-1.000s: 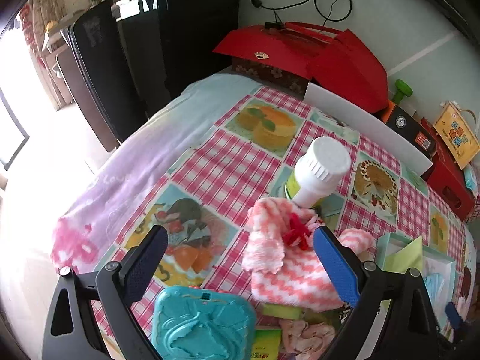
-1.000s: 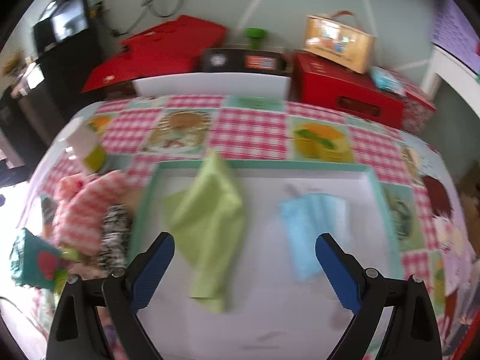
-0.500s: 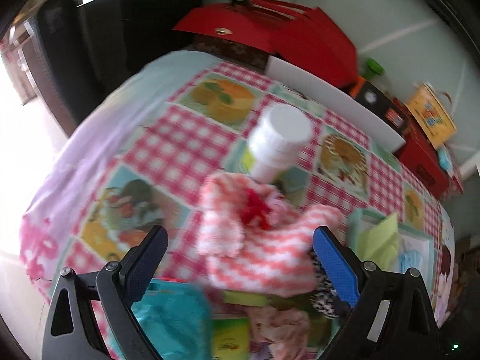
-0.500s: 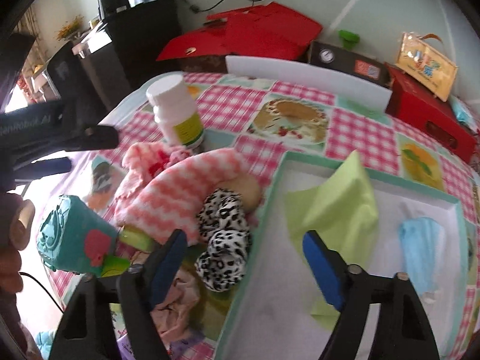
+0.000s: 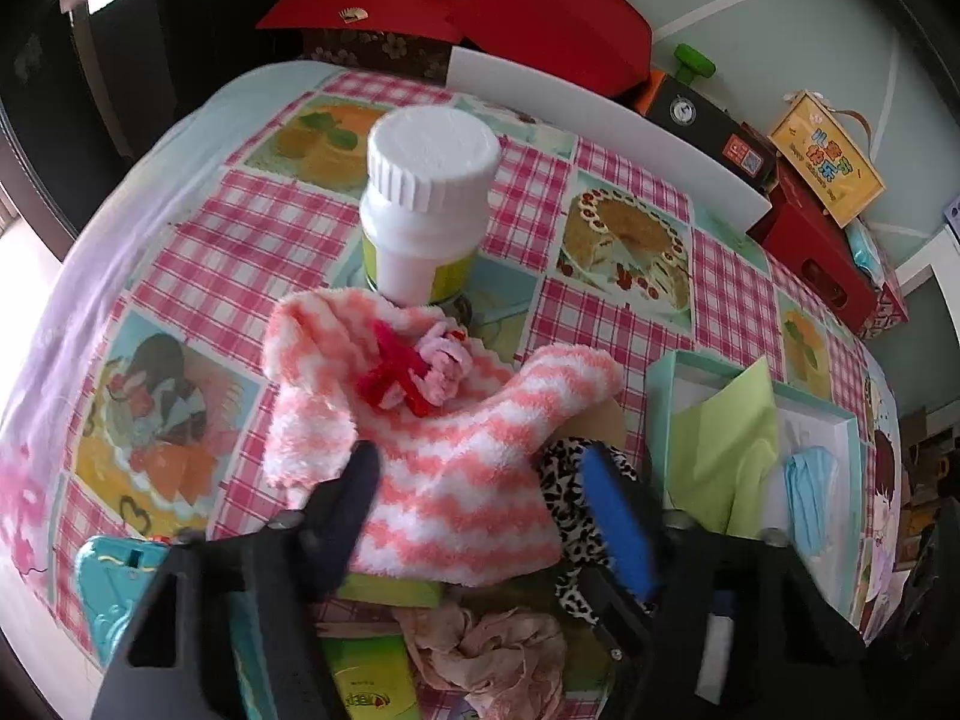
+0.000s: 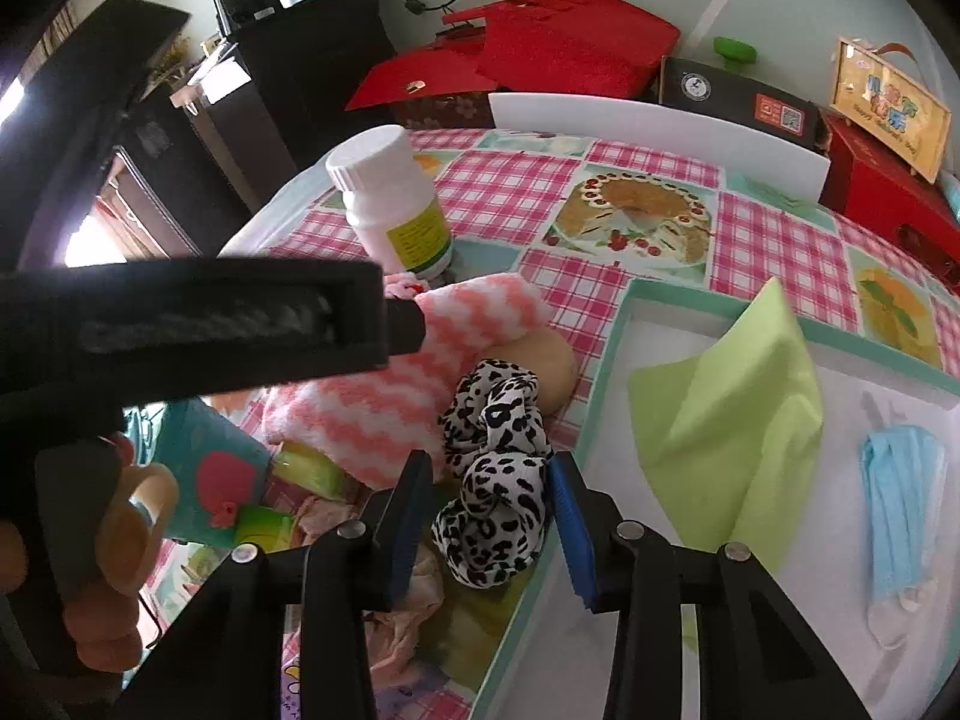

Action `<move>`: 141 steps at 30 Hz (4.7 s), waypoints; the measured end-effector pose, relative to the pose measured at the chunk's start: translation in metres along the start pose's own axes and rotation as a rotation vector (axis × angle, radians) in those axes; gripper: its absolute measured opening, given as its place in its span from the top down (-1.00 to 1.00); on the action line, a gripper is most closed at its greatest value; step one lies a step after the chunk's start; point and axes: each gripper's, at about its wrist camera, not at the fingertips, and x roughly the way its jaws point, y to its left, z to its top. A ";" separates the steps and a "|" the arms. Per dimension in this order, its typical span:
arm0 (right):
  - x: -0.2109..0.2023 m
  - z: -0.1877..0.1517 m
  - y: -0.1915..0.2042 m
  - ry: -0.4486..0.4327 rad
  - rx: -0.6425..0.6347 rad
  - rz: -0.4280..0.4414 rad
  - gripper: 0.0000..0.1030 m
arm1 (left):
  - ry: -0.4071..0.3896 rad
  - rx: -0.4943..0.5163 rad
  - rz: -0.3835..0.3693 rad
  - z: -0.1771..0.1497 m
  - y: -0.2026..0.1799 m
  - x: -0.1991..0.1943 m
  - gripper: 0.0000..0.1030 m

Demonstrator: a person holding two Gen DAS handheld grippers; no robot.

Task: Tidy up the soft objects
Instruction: 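Grasp the leopard scrunchie with the right tool while the left tool grasps the pink striped sock, then carry the scrunchie with the right tool while the left tool carries the sock over the tray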

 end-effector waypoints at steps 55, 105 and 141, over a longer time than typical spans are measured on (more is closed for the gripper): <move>-0.033 0.008 -0.008 -0.083 0.027 -0.002 0.73 | -0.146 -0.036 -0.019 -0.004 0.007 -0.040 0.87; -0.196 -0.044 -0.204 -0.341 0.467 -0.397 0.72 | -0.252 0.358 -0.285 -0.044 -0.178 -0.099 0.87; -0.081 -0.046 -0.226 -0.065 0.462 -0.369 0.72 | 0.048 0.288 -0.072 -0.050 -0.166 0.048 0.85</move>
